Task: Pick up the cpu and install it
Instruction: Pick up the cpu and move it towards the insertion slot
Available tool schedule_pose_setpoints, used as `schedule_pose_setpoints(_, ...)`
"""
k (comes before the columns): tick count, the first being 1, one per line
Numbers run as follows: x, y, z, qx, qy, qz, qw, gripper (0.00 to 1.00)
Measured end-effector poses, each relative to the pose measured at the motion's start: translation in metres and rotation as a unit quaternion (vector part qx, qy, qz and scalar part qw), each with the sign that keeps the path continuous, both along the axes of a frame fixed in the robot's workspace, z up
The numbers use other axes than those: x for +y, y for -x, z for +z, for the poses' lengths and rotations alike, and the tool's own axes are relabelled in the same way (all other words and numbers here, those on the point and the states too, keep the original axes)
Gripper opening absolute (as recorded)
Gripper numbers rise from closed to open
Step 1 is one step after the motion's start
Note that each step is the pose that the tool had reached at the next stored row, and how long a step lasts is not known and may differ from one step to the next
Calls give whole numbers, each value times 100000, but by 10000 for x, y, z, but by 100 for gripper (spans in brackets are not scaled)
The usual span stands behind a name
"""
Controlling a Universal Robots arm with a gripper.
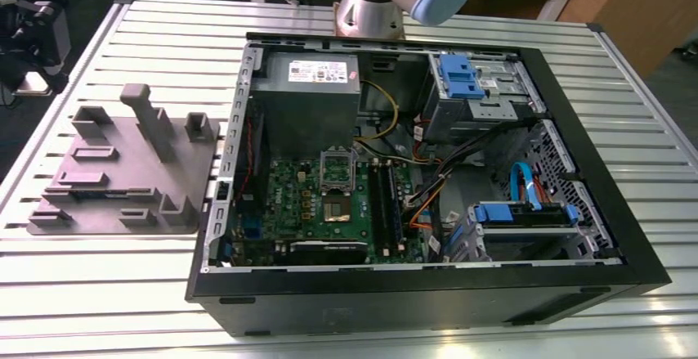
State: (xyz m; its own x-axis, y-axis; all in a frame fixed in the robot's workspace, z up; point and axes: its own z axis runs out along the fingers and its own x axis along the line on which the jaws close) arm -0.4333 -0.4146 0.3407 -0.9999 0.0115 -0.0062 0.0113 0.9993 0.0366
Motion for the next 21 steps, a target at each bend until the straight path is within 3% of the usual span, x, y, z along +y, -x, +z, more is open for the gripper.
schedule_pose_setpoints(21, 0, -93, 1, 7, 4, 5, 100000, 47)
